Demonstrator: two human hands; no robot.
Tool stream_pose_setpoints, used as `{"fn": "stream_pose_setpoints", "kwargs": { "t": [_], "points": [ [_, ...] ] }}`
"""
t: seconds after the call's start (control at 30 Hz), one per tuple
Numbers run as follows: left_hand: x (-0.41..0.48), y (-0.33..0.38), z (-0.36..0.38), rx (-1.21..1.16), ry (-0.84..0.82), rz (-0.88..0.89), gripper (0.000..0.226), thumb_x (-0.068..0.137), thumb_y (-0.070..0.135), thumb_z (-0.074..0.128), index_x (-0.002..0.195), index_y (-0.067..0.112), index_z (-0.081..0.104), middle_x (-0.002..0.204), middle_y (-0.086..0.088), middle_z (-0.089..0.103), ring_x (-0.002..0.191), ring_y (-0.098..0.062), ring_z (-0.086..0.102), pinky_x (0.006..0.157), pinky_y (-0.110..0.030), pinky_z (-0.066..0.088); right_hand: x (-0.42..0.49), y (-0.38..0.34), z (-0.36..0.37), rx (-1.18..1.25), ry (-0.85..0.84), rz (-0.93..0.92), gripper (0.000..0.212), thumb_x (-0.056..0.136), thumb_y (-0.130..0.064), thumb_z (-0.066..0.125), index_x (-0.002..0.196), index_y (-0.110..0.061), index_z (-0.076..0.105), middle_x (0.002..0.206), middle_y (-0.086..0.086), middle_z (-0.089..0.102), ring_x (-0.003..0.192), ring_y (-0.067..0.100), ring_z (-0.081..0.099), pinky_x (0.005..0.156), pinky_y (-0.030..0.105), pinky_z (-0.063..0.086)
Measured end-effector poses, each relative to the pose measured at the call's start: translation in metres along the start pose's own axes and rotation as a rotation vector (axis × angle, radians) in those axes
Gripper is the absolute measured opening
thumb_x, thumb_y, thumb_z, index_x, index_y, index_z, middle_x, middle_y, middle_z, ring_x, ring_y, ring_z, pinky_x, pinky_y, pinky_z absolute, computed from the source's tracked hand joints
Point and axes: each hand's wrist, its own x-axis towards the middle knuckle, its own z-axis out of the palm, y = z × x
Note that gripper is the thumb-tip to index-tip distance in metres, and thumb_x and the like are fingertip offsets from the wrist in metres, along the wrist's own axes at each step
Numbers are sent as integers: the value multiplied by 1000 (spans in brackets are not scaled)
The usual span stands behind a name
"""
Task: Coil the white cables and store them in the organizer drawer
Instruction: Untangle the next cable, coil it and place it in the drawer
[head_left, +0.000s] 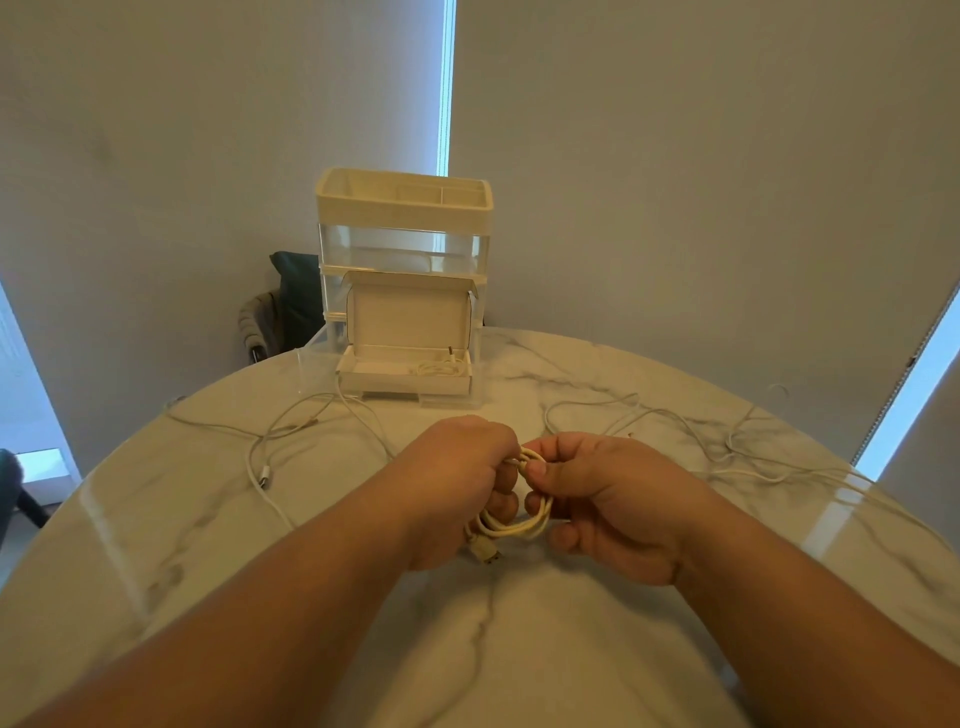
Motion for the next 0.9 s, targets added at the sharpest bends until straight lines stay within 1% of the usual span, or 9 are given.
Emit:
{"fn": "stream_pose_setpoints", "kwargs": {
  "t": [0.1, 0.23, 0.3, 0.43, 0.53, 0.63, 0.7, 0.8, 0.9],
  "points": [
    [1, -2, -1, 63, -3, 34, 25, 90, 0, 42, 68, 12, 43, 56, -4, 37, 44, -15, 34, 52, -28, 26, -1, 1, -1, -82, 30, 3, 4, 92, -5, 60, 95, -8, 59, 78, 14, 58, 60, 16, 57, 38, 21, 36],
    [2, -2, -1, 174, -18, 65, 25, 91, -2, 43, 69, 9, 49, 61, -2, 42, 40, -6, 43, 51, -24, 33, 1, 7, 1, -294, 149, -90, 5, 96, -9, 58, 91, -10, 59, 77, 12, 60, 61, 16, 56, 38, 22, 33],
    [1, -1, -1, 202, -12, 82, 25, 89, -2, 44, 67, 10, 47, 61, -3, 40, 41, -9, 42, 52, -26, 30, 3, 9, 2, -321, 201, -133, 6, 95, -12, 61, 89, -12, 59, 76, 11, 57, 63, 17, 54, 38, 22, 32],
    [-3, 5, -6, 327, -4, 202, 20, 81, 13, 49, 61, 17, 47, 60, 0, 42, 50, -11, 42, 61, -34, 34, 2, 9, 3, 41, 9, -106, 13, 85, -1, 64, 92, -8, 57, 81, 16, 57, 64, 20, 57, 43, 22, 36],
    [-6, 7, -2, 262, 21, 156, 21, 82, 19, 48, 60, 21, 47, 63, 1, 43, 54, -10, 41, 61, -30, 37, 4, 10, 3, 62, -24, -132, 28, 83, 19, 53, 99, -4, 54, 86, 19, 57, 67, 23, 56, 46, 24, 37],
    [-4, 2, -4, 132, -16, 83, 27, 90, 5, 52, 64, 12, 50, 57, -3, 42, 45, -13, 40, 51, -26, 31, 7, 12, 5, -4, 61, -151, 31, 80, 23, 48, 95, -4, 54, 81, 18, 55, 61, 23, 52, 42, 25, 37],
    [-1, -4, -4, 78, -89, 49, 25, 91, 10, 63, 67, 9, 54, 53, -3, 45, 45, -15, 41, 49, -25, 32, 8, 14, 6, -72, 137, -169, 32, 78, 22, 46, 89, -6, 57, 77, 15, 57, 59, 22, 51, 42, 25, 38],
    [2, -6, -8, 182, -58, 8, 17, 90, 17, 67, 80, 6, 60, 53, -4, 48, 46, -16, 45, 52, -28, 33, 7, 16, 8, -193, 220, -212, 27, 78, 17, 52, 87, -7, 61, 65, 6, 60, 54, 16, 53, 45, 28, 42],
    [1, -1, -11, 239, -69, 5, 15, 86, 17, 69, 86, 5, 61, 55, -5, 52, 47, -15, 48, 54, -29, 38, 7, 16, 10, -315, 284, -229, 23, 80, 12, 56, 90, -8, 62, 67, 8, 61, 54, 18, 57, 49, 32, 49]
  ]
}}
